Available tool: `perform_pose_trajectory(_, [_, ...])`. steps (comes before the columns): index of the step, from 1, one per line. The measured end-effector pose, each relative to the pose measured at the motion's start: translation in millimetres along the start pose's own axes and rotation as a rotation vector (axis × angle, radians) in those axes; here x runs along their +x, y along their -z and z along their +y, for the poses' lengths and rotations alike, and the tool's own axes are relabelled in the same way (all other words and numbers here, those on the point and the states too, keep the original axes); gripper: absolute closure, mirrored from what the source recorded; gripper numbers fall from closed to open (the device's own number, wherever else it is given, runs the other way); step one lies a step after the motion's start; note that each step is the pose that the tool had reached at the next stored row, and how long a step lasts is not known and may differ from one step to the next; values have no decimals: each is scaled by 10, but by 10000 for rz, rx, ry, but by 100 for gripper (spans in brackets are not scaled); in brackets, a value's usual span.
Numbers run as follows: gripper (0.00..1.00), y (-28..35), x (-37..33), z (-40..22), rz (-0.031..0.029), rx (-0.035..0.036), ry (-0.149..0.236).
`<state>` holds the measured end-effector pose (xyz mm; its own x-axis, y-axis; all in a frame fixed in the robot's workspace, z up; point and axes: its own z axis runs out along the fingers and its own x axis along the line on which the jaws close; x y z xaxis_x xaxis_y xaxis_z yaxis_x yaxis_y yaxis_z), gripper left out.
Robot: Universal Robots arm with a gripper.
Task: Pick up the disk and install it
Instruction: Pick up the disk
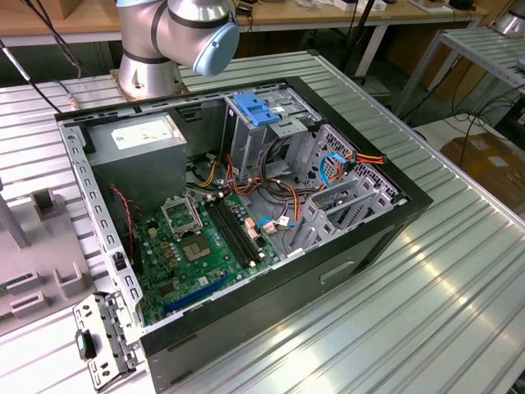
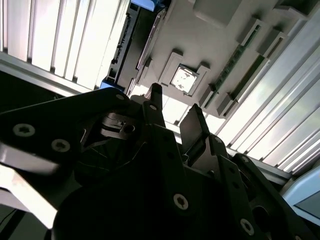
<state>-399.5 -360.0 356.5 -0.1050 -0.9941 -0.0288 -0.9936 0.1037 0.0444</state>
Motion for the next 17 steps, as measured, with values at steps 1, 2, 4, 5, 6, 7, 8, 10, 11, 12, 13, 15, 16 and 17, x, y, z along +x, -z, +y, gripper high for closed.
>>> perform_pose_trajectory(1, [58,-4,1,4,1,0,1])
perform_pose_trajectory(2, [58,-7,1,6,0,0,0])
perform_pose_trajectory(4, [58,-16,2,15,-1,-1,0])
perform_pose_trajectory(5, [58,-19,2,17,-1,-1,0])
perform_pose_trajectory(6, [58,-22,3,19,-1,-2,0])
perform_pose_trajectory(7, [58,-25,3,20,-1,-2,0])
perform_pose_trajectory(8, [58,-28,3,22,-2,0,0])
perform_pose_trajectory(10, [58,-34,4,26,-3,-1,0])
perform_pose_trajectory(11, [58,-38,4,28,-4,-1,0])
perform_pose_trajectory(12, [58,-43,5,30,-4,-1,0])
perform_pose_trajectory(13, [58,-52,5,35,-5,0,-1])
perform_pose_trajectory(15, [58,-63,6,41,-4,-1,0])
perform_pose_trajectory(16, [58,-67,7,44,-4,-2,0])
perform_pose_trajectory(17, [58,-73,7,47,-4,-2,0])
